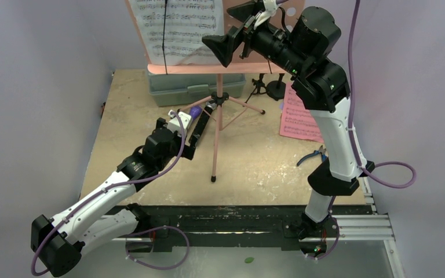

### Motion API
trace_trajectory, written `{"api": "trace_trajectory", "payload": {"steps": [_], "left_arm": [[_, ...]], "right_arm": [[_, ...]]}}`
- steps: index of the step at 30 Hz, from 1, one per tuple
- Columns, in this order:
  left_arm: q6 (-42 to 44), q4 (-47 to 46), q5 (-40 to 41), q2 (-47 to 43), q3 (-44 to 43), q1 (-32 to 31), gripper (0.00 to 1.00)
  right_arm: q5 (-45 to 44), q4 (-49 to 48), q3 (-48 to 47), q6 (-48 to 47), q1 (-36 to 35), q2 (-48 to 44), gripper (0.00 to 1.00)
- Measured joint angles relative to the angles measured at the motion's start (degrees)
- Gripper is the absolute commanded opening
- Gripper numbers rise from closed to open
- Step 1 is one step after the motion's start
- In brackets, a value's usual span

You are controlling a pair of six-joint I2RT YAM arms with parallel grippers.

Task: Pack up the instrument practice props
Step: Pick up the sheet music from the music stand.

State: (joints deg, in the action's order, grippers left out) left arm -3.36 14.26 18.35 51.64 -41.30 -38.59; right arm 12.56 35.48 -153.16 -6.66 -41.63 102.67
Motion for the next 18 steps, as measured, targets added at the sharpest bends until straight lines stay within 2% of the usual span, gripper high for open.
{"api": "trace_trajectory", "payload": {"steps": [11, 14, 18], "left_arm": [[0.0, 0.0, -0.2, 0.3, 0.0, 0.0, 0.95], [0.0, 0.0, -0.2, 0.3, 0.0, 0.0, 0.95], [0.0, 0.0, -0.2, 0.4, 0.0, 0.0, 0.95]], "right_arm": [[2.1, -0.4, 0.8, 2.5, 0.0, 0.1, 0.97], [3.9, -0.3, 0.8, 2.7, 0.0, 0.1, 0.94], [6.6, -0.2, 0.8, 2.8, 0.0, 0.1, 0.85]]}}
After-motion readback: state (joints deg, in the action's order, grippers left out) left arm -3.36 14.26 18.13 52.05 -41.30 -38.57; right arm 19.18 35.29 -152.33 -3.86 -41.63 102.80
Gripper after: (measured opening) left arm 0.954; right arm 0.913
